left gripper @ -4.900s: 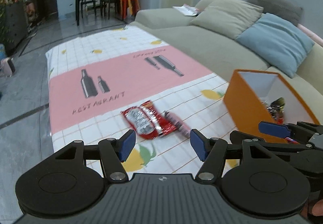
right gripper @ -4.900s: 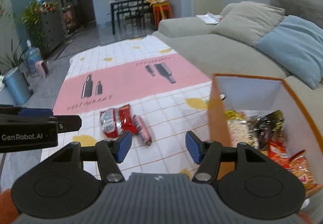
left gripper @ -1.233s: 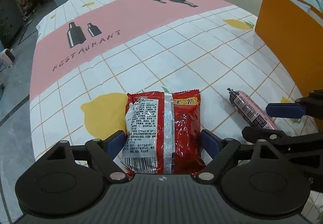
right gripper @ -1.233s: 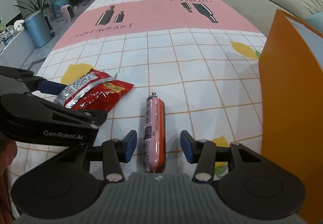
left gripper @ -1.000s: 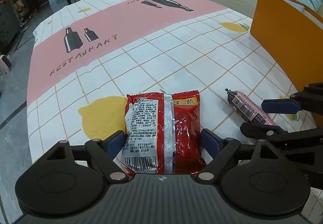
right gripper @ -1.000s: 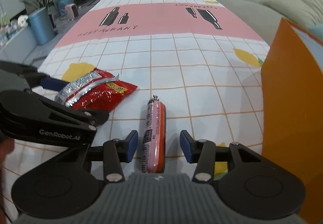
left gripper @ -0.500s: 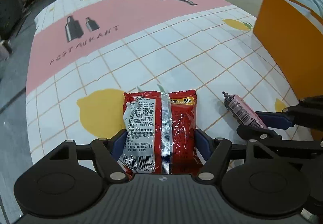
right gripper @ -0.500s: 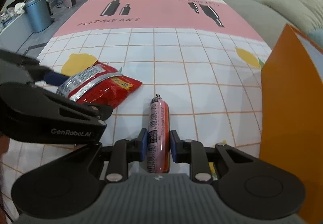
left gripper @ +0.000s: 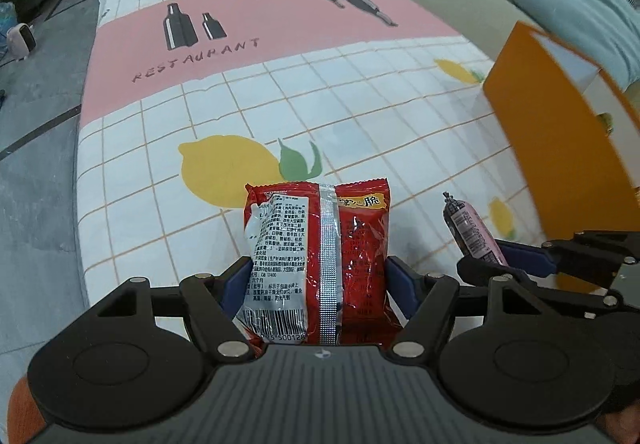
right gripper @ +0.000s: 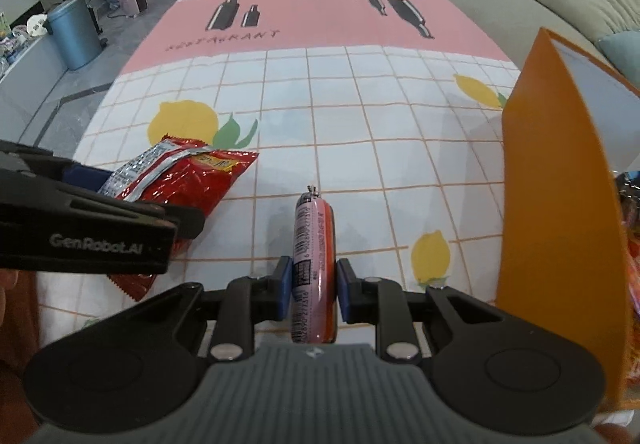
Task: Organize snacks
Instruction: 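Lift and carry the red-and-silver bag and sausage over the orange box with both tools, then lower both items into the orange box and open both tools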
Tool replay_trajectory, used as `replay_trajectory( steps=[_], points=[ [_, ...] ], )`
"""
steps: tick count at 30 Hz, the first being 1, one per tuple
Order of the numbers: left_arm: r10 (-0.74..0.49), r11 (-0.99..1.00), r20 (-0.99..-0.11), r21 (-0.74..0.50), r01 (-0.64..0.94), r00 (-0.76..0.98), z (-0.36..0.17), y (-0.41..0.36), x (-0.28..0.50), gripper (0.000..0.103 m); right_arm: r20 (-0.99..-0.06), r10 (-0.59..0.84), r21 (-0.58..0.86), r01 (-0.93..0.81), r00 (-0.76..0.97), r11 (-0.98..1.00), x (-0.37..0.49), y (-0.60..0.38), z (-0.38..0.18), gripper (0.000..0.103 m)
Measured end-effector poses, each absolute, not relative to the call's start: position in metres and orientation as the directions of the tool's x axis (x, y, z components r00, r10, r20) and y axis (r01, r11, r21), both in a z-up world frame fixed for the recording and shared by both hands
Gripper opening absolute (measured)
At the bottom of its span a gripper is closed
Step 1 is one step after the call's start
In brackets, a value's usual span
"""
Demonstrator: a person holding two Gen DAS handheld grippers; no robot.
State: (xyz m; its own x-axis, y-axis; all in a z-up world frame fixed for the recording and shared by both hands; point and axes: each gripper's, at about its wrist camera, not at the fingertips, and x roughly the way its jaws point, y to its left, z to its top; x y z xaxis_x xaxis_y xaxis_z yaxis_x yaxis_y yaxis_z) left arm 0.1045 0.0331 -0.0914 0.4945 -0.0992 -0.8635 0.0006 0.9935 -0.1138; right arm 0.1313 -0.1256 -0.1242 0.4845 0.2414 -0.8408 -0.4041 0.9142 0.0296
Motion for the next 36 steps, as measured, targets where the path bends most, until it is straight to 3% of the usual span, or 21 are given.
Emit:
replay_trajectory(
  steps=[13, 19, 28, 36],
  points=[
    [-0.179, 0.983, -0.777, -0.170, 0.072, 0.603, -0.007, -0.006, 0.076, 0.082, -0.707, 0.298, 0.088, -0.339, 0.641, 0.937, 0.085, -0.181, -0.044, 0.021],
    [-0.246, 0.969, -0.734, -0.176, 0.173, 0.633, 0.027, -0.046, 0.090, 0.082, -0.646, 0.246, 0.070, -0.265, 0.722, 0.962, 0.079, -0.223, -0.010, 0.021],
    [-0.346, 0.929, -0.735, -0.180, 0.324, 0.583, 0.043, -0.122, 0.129, 0.082, -0.642, 0.092, -0.003, -0.123, 0.761, 0.992, 0.101, -0.287, -0.004, 0.021],
    [-0.357, 0.906, -0.779, -0.155, 0.394, 0.515, 0.029, -0.182, 0.173, 0.082, -0.687, 0.009, -0.046, -0.055, 0.726, 0.997, 0.135, -0.332, -0.018, 0.021]
  ],
)
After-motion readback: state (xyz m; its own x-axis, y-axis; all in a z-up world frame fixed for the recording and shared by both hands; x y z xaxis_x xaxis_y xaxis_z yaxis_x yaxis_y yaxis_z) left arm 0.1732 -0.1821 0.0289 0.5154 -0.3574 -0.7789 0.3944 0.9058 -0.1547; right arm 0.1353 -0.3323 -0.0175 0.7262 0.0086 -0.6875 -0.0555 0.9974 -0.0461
